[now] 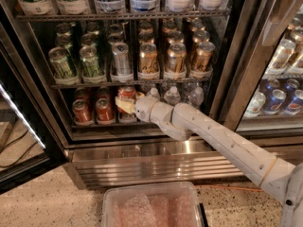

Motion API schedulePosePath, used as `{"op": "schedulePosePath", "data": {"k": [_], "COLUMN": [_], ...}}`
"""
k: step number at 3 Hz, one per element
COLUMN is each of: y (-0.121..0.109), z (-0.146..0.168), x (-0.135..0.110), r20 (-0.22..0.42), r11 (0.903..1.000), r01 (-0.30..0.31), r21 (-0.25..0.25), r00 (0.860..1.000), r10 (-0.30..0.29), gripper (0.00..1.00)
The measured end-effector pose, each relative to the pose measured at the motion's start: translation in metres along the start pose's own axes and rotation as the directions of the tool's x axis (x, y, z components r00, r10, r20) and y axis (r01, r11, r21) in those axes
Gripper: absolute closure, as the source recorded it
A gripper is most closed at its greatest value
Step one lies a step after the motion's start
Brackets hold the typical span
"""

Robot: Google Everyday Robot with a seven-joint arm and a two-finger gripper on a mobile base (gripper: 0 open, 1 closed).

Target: Pick coke can from bottom shelf of fridge

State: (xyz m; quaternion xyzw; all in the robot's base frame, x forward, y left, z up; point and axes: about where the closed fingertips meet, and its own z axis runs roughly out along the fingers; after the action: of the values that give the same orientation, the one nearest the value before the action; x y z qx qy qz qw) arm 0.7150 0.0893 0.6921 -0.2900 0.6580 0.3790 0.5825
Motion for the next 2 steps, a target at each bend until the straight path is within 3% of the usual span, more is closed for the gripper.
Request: {"op": "schedulePosePath", "data": {"k": [1, 2], "y": [0.000, 0.005], "z": [0.000, -0.013], "x": [0.000, 0.004], "r20": [0.000, -0.030], "r11": [1.0000, 0.9979], "r01": [0.000, -0.033], "r21": [0.000, -0.056], "r00": [1.000, 0.999], "r10": [0.000, 0.031], "gripper": [1.00, 1.00]}}
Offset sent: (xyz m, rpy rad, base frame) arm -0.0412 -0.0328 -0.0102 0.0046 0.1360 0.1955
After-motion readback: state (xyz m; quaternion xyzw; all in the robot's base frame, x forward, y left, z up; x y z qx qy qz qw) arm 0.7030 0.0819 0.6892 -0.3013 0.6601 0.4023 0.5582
